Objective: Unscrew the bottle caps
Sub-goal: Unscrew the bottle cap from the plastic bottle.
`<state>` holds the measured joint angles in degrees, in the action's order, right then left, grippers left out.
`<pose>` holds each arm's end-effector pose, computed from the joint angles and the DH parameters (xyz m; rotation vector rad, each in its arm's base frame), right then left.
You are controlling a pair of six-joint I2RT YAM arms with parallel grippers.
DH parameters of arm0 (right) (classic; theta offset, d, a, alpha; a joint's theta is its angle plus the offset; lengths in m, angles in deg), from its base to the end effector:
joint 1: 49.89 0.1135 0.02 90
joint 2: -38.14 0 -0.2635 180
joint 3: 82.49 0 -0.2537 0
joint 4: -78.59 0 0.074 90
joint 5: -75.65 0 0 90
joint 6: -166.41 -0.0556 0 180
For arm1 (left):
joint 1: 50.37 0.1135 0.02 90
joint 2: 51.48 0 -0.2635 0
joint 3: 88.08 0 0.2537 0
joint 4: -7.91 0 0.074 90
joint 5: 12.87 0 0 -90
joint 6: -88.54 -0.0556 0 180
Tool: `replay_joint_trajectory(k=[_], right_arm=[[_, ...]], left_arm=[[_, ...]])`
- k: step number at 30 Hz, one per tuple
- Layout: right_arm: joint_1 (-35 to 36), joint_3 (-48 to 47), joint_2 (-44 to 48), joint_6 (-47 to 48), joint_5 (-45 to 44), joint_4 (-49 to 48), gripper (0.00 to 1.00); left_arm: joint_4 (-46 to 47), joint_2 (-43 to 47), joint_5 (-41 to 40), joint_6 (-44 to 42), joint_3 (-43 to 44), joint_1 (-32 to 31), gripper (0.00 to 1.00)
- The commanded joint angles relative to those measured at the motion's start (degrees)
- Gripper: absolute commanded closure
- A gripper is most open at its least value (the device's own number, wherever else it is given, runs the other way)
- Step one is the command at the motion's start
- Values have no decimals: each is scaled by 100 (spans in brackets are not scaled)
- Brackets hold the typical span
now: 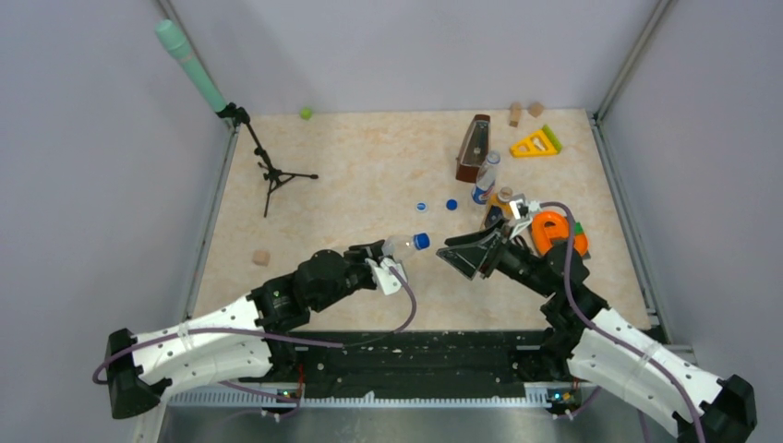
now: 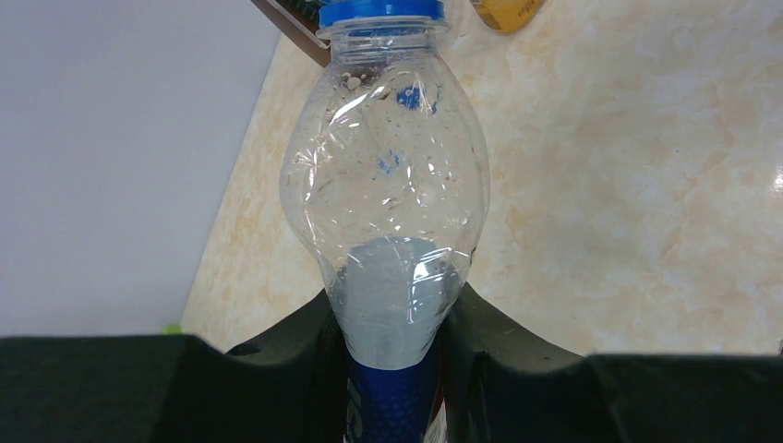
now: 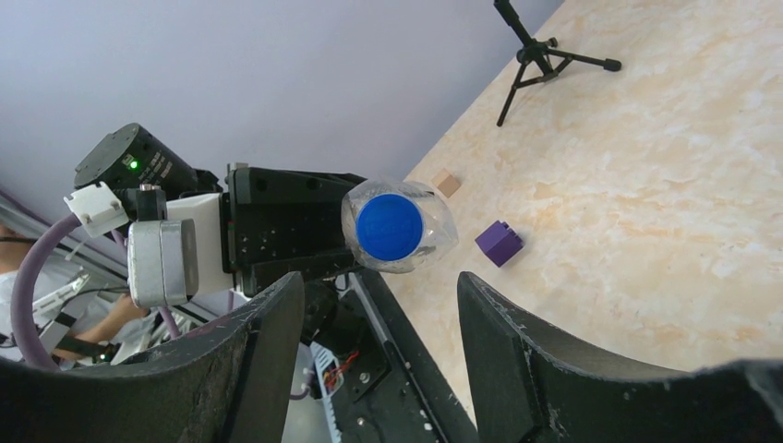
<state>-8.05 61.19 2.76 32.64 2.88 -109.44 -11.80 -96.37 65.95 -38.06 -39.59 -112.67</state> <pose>0.1264 0.1353 0.2900 -0.2508 1.5678 1.4169 0.1072 -0.1809 0.2797 1.3126 1.3016 -0.1324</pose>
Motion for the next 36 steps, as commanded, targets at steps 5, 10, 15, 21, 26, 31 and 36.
replay_joint_trajectory(k=[5,10,15,21,26,31,36], right_arm=[[34,-222,248,-30,-225,155,39],[34,-264,203,-159,-133,157,39],[34,-343,-23,-253,36,111,39],[35,-359,-517,-450,161,-195,39],[34,-336,-798,-559,243,-491,44],[34,-348,-1030,-579,348,-636,46],[34,-363,-1260,-597,410,-759,54]], left_arm=[[5,-19,163,122,181,-19,100],[169,119,96,-38,-43,-19,100],[168,48,38,-178,-60,-34,100],[340,-53,88,-317,-153,-88,100],[348,-141,46,-410,-177,-109,100],[367,-132,66,-463,-159,-108,100],[363,-127,121,-471,-151,-108,100]])
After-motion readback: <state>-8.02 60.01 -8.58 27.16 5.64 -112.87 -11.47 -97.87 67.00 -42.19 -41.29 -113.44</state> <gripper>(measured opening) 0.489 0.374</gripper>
